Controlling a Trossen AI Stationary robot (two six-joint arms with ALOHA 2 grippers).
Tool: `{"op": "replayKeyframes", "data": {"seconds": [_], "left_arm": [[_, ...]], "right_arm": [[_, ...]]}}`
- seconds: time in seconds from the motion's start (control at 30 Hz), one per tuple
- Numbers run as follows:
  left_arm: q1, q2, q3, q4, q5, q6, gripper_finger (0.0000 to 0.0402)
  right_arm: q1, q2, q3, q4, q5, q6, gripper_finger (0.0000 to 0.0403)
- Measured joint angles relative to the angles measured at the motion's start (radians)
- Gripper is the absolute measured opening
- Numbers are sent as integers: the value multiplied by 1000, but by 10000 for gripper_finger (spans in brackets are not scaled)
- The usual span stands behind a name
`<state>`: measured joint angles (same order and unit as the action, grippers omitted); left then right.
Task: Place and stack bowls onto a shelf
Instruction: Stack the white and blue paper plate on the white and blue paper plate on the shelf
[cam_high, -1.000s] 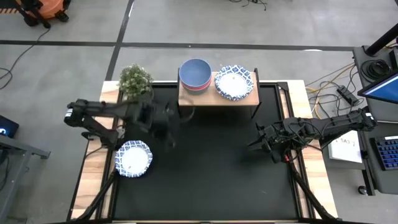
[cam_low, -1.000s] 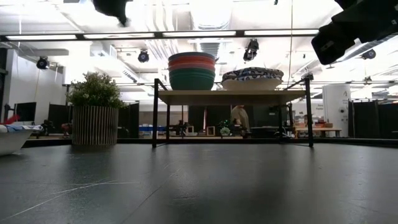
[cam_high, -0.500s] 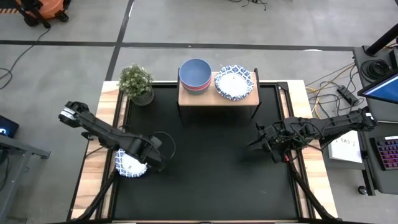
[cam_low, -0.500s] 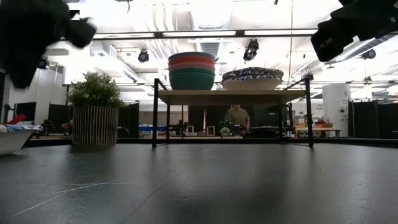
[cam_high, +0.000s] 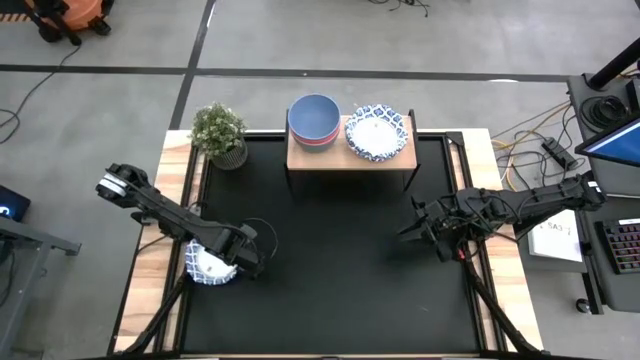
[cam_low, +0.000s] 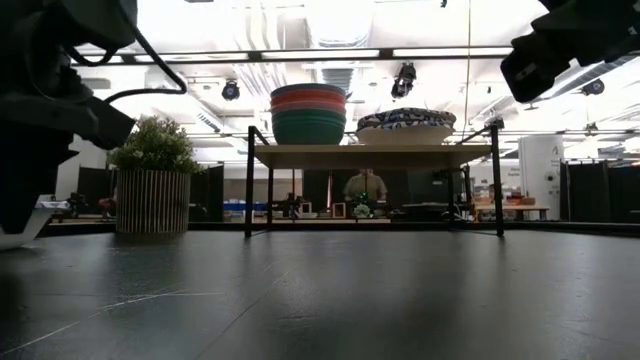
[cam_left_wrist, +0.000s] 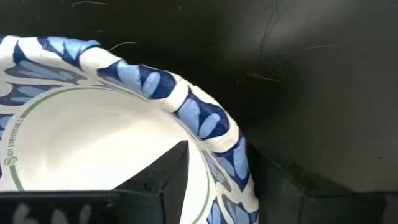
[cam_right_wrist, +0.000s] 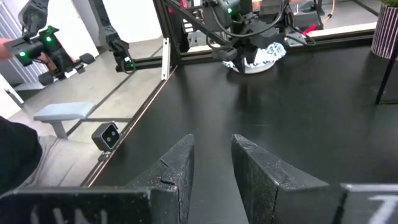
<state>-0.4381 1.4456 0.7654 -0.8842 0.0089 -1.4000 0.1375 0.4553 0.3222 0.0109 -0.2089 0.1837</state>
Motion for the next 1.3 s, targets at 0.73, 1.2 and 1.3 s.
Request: {"op": "replayKeyframes", "data": {"seconds": [0.73, 1.2, 1.3], "left_arm": [[-13, 38, 500, 18, -264, 649, 1], [178, 255, 985, 256, -497, 1653, 0], [247, 316, 1058, 264, -491, 1728, 0]], "right_arm": [[0, -32, 0, -92, -63, -26, 98], [0, -159, 0, -77, -114, -91, 98], [0, -181, 0, -77, -114, -93, 98]]}}
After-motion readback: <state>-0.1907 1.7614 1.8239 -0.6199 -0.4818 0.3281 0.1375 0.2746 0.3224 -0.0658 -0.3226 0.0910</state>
